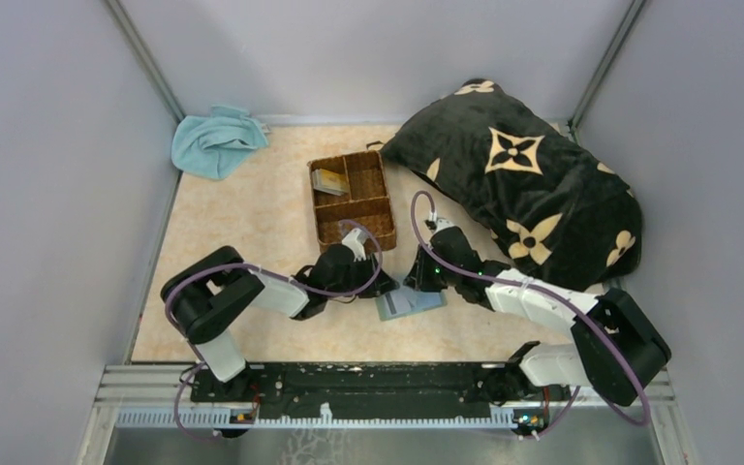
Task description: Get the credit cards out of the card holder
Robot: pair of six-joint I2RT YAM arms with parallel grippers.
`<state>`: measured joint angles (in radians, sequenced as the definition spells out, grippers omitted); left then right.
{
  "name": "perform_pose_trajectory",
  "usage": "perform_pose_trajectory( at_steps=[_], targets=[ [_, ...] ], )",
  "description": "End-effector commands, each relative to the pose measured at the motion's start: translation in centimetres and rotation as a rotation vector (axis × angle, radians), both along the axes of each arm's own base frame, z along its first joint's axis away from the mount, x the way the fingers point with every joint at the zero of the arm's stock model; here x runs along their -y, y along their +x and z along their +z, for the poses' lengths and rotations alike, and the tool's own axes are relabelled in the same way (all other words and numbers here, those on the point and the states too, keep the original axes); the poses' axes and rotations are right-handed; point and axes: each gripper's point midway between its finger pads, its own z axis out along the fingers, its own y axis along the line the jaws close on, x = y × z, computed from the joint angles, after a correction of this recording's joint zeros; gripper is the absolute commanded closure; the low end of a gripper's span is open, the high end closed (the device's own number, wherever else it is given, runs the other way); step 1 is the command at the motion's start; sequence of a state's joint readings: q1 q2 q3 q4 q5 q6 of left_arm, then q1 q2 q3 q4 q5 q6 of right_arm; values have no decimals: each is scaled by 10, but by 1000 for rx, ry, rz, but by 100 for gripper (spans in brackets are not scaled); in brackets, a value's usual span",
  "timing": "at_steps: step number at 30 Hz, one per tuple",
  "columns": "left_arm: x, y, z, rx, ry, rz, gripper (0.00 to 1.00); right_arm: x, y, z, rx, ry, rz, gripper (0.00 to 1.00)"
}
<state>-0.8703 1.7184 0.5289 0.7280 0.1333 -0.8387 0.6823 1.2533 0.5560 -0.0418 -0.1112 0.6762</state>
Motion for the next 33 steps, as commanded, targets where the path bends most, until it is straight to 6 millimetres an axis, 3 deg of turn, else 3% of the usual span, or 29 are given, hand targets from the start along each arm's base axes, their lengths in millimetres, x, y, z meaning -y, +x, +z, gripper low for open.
perform_pose_trajectory(
  at_steps=[1,8,13,17,21,25,29,33],
  targets=[
    [18,0,18,17,-74,-44,72,-3,8,18,52,56,-3,87],
    [38,-1,33,32,-114,-92,72,11,15,42,142,64,-76,68],
    [56,0,37,46,-118,-129,71,28,18,66,229,61,-141,66],
    [65,1,25,27,-108,-146,71,35,16,81,285,75,-152,66],
    [67,4,23,30,-104,-145,71,38,14,83,305,63,-134,65],
    [48,9,34,87,-72,-98,70,34,10,68,266,48,-102,71],
    [13,13,50,129,-59,-18,70,24,9,48,215,45,-65,85],
    [-18,10,56,149,-18,55,70,16,7,31,170,15,-26,89]
  ],
)
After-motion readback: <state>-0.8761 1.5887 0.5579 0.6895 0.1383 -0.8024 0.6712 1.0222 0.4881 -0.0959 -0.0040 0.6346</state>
